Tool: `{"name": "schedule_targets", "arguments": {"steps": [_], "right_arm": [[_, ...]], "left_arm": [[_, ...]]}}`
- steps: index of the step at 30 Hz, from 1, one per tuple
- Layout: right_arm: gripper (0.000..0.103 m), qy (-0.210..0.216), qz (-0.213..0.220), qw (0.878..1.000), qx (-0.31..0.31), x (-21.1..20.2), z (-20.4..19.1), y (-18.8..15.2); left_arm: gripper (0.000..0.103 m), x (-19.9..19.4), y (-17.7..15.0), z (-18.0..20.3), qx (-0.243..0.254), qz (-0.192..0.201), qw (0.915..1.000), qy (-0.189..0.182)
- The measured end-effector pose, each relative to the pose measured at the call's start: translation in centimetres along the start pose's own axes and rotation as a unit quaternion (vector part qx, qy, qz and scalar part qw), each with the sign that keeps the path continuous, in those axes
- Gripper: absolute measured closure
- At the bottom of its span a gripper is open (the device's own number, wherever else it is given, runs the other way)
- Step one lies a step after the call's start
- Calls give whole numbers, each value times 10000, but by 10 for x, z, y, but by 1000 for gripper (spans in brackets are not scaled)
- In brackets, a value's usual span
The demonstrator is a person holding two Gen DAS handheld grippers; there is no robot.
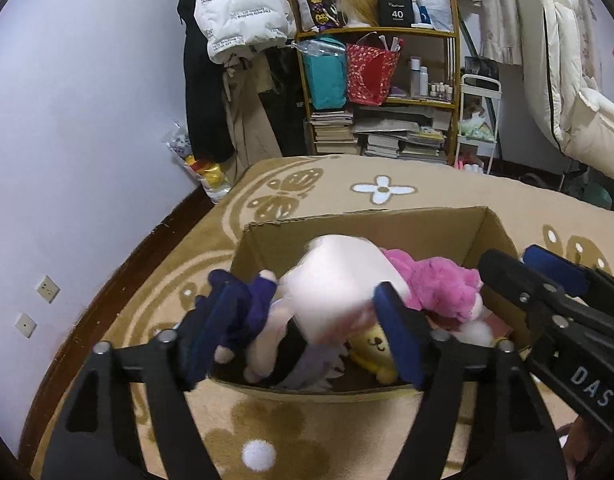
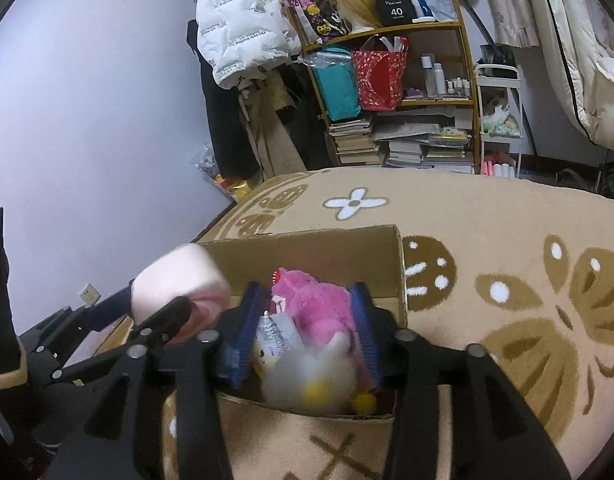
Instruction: Organize soft objects
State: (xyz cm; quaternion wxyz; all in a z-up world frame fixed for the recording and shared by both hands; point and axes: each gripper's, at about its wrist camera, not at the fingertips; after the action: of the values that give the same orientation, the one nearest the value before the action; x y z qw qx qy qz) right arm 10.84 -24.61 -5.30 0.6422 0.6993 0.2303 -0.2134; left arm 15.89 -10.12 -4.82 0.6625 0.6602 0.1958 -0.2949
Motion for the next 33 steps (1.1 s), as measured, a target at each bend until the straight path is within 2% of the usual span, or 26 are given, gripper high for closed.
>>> {"name": "schedule_targets", "arguments": {"steps": [1, 4, 6, 9, 12, 18, 33], "right_arm": [[46, -18, 0, 10000, 0, -1, 0, -1], [33, 13, -52, 10000, 72, -3, 1, -3], [22, 3, -27, 9999, 117, -6, 2, -4], [13, 8, -13, 9998, 196, -12, 4, -4], [4, 6, 4, 9997, 227, -19, 4, -4], [1, -13, 51, 9998, 199, -35, 0, -4], [0, -55, 262, 9995, -154, -85, -26, 0]], "left_arm": [[21, -1, 0, -1, -4, 17, 10000, 49], [10, -4, 1, -5, -64, 25, 9999, 86], [9, -8, 2, -9, -108, 36, 9999, 93], [0, -16, 2, -12, -93, 98, 9998, 163], [0, -25, 3, -16, -82, 209, 9994, 274], [0, -44, 6, -29, -248, 232, 9990, 273], [0, -112, 5, -60, -346, 536, 9976, 284]]}}
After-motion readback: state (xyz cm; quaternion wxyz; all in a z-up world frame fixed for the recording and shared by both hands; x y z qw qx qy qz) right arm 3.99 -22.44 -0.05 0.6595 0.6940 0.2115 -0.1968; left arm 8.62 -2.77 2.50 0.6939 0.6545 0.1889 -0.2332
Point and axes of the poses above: each gripper's, at about its wrist camera, not at the fingertips, and x roughly the way its jaws point, z to its right, y to its top, and after that the axes turned 15 degrees about -x, right-handed
